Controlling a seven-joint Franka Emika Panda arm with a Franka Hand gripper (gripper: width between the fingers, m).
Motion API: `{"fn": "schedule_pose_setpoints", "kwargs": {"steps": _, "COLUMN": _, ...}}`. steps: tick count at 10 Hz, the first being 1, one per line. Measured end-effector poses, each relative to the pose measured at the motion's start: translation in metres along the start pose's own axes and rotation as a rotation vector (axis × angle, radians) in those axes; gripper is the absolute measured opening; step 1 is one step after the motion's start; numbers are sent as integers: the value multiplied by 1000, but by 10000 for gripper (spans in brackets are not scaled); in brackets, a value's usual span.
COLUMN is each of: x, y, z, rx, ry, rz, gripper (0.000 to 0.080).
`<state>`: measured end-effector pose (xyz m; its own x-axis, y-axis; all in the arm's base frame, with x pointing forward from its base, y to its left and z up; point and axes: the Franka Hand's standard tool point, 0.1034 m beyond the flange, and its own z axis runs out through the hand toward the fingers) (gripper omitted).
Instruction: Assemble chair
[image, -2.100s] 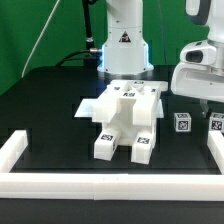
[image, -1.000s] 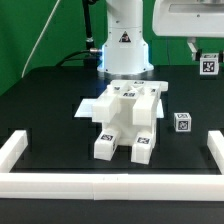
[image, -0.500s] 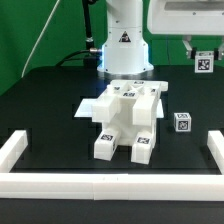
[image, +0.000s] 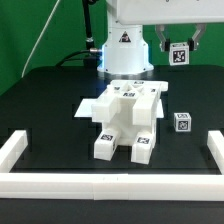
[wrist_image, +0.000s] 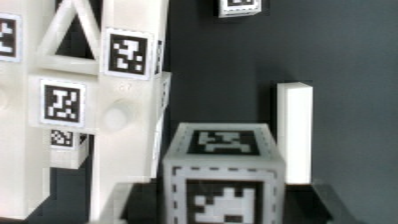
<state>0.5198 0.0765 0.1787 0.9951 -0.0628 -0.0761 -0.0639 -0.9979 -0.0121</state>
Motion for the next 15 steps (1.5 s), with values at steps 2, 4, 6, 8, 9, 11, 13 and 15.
{"fn": "schedule_pose_setpoints", "kwargs": {"steps": 2, "x": 0, "y": 3, "z": 3, "rx": -4, "ry": -3, "rz": -10, "gripper": 284}}
{"fn": "schedule_pose_setpoints", "kwargs": {"steps": 4, "x": 7, "y": 26, "z": 13, "rx": -41, "ry": 7, "rz": -99, "gripper": 284}}
{"fn": "schedule_pose_setpoints", "kwargs": {"steps": 6, "x": 12, "y": 32, "z": 17, "rx": -47, "ry": 28, "rz": -132, "gripper": 284}}
{"fn": "schedule_pose_setpoints", "kwargs": {"steps": 8, "x": 9, "y": 41, "z": 33, "rx": -58, "ry": 39, "rz": -139, "gripper": 284}}
{"fn": "schedule_pose_setpoints", "kwargs": {"steps": 9, "x": 6, "y": 41, "z": 35, "rx": -58, "ry": 38, "rz": -140, "gripper": 284}}
{"fn": "schedule_pose_setpoints", "kwargs": {"steps": 11, "x": -1, "y": 47, "z": 41, "rx": -59, "ry": 33, "rz": -137, "gripper": 284}}
{"fn": "schedule_pose_setpoints", "kwargs": {"steps": 13, "x": -4, "y": 49, "z": 45, "rx": -60, "ry": 26, "rz": -134, "gripper": 284}}
{"fn": "schedule_pose_setpoints", "kwargs": {"steps": 15, "x": -7, "y": 51, "z": 48, "rx": -62, "ry": 21, "rz": -132, "gripper": 284}}
